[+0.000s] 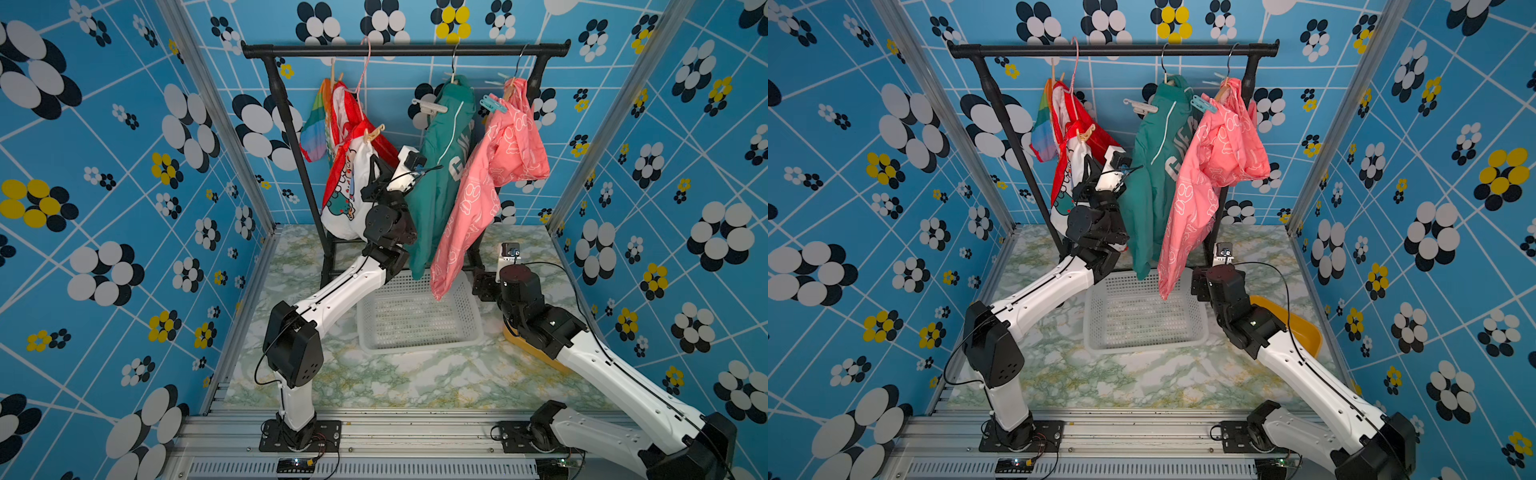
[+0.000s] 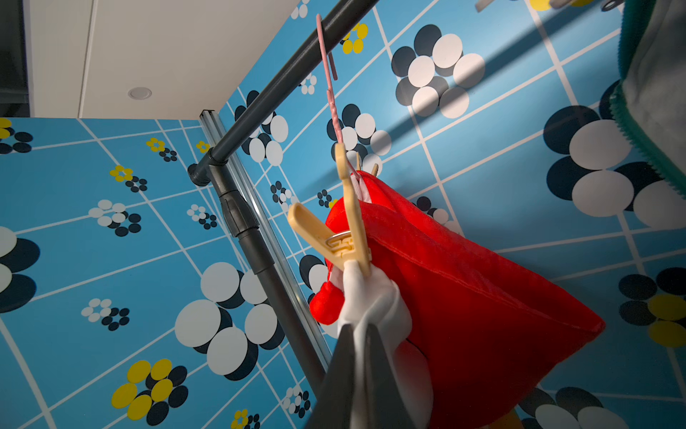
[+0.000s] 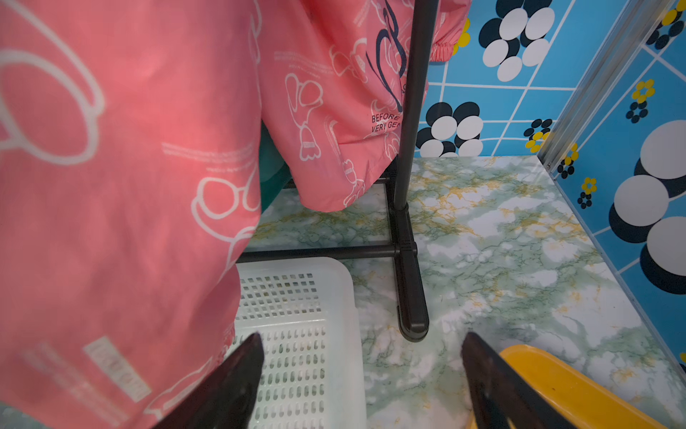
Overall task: Remove the clothespins securing jackets to the hanger
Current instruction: Pick up the hanger from the clothesline, then adjust the jacket on the hanger.
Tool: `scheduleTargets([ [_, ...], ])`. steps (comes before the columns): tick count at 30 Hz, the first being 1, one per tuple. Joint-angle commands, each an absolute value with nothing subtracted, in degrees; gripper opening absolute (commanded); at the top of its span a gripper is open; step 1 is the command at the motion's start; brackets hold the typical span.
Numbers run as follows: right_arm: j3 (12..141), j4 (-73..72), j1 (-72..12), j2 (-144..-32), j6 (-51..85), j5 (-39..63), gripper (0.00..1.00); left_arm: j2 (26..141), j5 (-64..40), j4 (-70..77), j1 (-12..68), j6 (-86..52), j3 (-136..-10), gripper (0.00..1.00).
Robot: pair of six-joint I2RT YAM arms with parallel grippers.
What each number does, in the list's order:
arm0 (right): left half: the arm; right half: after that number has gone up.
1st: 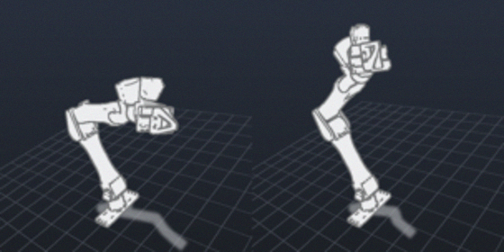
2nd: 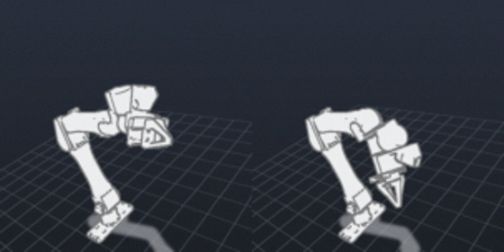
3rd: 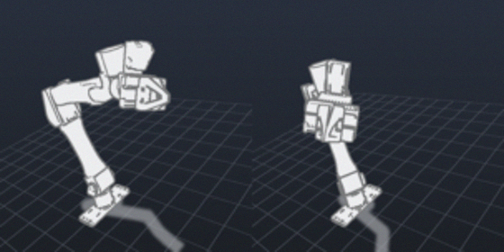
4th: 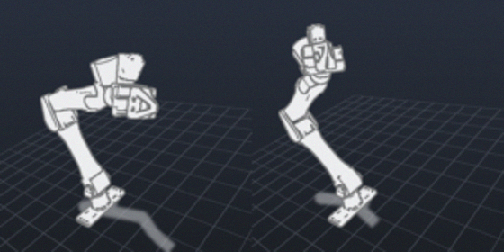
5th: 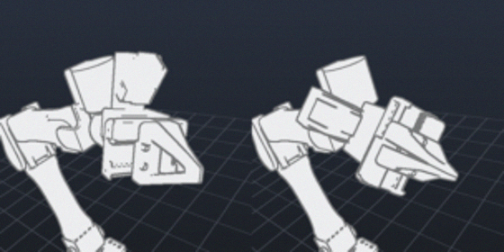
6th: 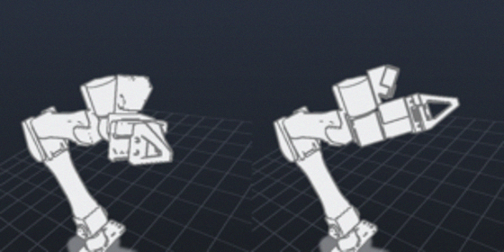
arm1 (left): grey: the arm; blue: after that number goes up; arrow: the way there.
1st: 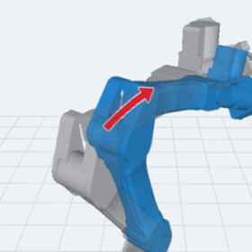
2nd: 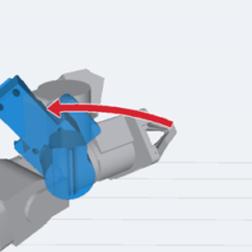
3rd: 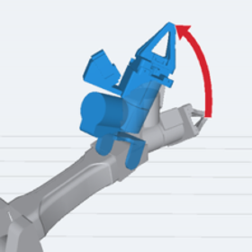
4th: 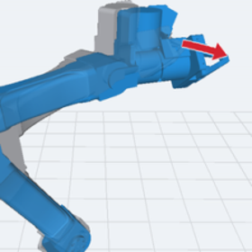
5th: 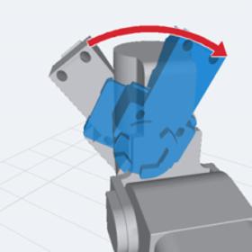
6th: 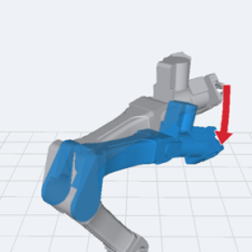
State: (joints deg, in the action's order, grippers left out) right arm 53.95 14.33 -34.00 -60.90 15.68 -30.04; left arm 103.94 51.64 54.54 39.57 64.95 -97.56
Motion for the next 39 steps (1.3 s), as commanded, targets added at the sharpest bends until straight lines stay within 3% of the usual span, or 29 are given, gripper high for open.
scheduleTargets([
  [1,55.0,12.2,-34.1,-61.4,16.5,-31.6,0.86,93.9,46.7,49.7,40.8,58.1,-94.2,0.00],
  [5,55.3,10.9,-34.1,-62.8,16.0,-31.3,0.86,81.8,38.2,29.7,40.2,38.0,-89.6,0.00],
  [8,55.8,10.3,-34.0,-64.1,15.5,-30.3,0.86,75.5,32.5,24.0,39.8,30.5,-87.3,0.00],
  [22,54.3,9.1,-33.8,-64.6,16.2,-28.2,0.86,72.0,18.9,16.0,36.3,22.7,-88.4,0.00],
  [32,53.5,7.8,-30.6,-64.1,16.8,-23.0,0.87,56.2,11.3,13.6,38.1,16.5,-78.8,0.00],
  [39,56.2,7.8,-29.4,-67.9,16.8,-20.9,0.87,48.2,20.1,2.2,38.3,13.6,-73.8,0.00],
])
